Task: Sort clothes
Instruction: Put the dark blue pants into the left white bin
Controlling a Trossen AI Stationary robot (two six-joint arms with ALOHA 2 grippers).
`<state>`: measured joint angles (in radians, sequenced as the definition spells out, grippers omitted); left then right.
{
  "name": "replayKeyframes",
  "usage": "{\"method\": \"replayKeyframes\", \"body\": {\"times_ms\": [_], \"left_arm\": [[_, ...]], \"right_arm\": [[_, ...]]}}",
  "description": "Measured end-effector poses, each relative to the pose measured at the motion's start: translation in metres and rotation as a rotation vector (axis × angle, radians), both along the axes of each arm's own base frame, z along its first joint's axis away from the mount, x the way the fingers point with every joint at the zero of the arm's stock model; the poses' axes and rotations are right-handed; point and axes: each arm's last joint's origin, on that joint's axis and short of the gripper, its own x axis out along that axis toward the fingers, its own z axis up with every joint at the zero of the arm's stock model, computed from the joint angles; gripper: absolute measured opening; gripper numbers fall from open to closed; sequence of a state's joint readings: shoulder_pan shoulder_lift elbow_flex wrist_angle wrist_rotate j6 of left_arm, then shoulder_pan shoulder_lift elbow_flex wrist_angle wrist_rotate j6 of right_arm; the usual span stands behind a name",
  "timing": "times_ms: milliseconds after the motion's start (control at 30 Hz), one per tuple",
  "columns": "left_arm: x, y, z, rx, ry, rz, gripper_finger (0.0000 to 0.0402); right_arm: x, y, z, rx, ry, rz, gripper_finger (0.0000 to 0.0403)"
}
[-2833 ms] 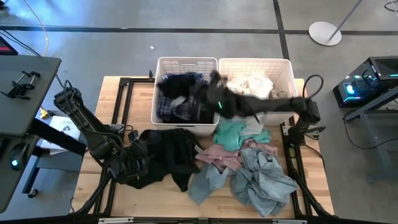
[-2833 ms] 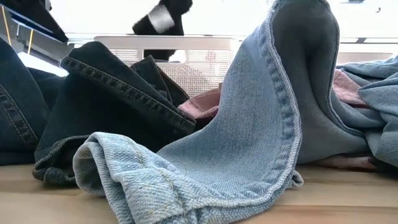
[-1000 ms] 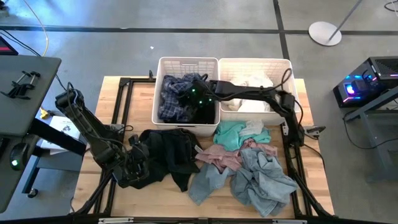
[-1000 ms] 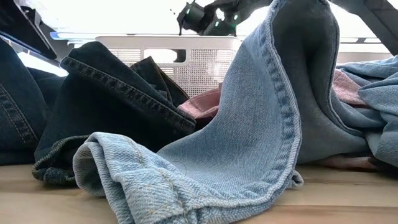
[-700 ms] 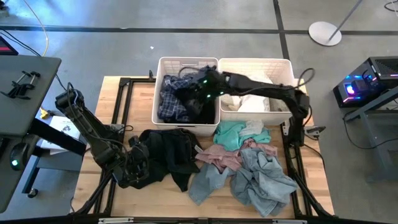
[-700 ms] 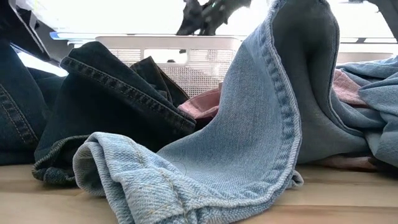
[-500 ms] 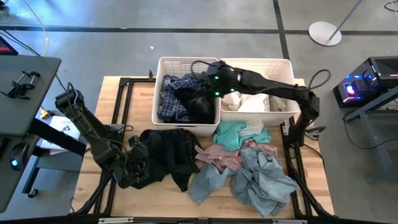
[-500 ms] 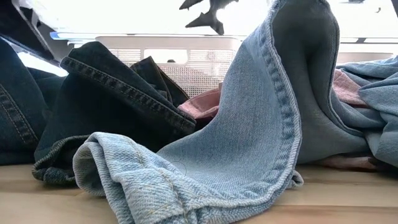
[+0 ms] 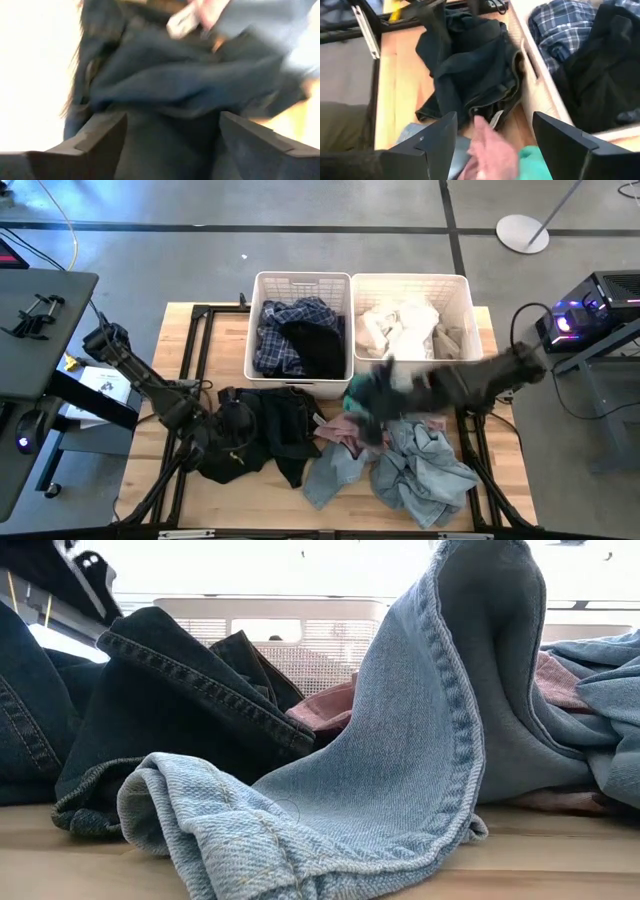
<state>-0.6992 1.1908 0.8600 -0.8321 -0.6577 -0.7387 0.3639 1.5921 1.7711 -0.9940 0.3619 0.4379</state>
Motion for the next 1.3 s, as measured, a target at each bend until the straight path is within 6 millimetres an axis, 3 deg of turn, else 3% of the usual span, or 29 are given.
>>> {"method": "replayKeyframes", "body": {"times_ms": [100,267,367,500,700,900,1100,1233,1300], "left_arm": [[-0.001,0.012,-0.004,0.002,0.078,0.069,0.0333],[-0.007,0.031,-0.009,-0.006,0.147,0.278,0.0337],[-0.011,0.035,-0.023,-0.024,0.167,0.336,0.0337],[-0.014,0.043,-0.058,-0.123,0.197,0.393,0.0337],[-0.015,0.044,-0.107,-0.380,0.106,0.336,0.0320],[-0.024,0.048,-0.128,-0.432,0.073,0.344,0.0235],[-0.024,0.041,-0.128,-0.425,0.037,0.259,0.0070],[-0.010,0.027,-0.109,-0.480,-0.037,0.186,0.0056],[0.001,0.020,-0.090,-0.495,-0.074,0.137,0.0056]], "right_arm": [[-0.017,0.053,-0.016,-0.060,-0.052,-0.043,0.0248],[-0.046,0.129,-0.060,-0.098,-0.173,-0.085,0.0248],[-0.060,0.158,-0.082,-0.071,-0.246,-0.083,0.0248],[-0.067,0.183,-0.109,-0.081,-0.358,-0.087,0.0248],[-0.058,0.195,-0.137,-0.081,-0.424,-0.094,0.0248],[-0.046,0.185,-0.143,-0.097,-0.432,-0.142,0.0248],[-0.035,0.179,-0.140,-0.106,-0.432,-0.138,0.0248],[-0.034,0.179,-0.140,-0.093,-0.424,-0.124,0.0248],[-0.035,0.179,-0.140,-0.093,-0.423,-0.123,0.0248]]}}
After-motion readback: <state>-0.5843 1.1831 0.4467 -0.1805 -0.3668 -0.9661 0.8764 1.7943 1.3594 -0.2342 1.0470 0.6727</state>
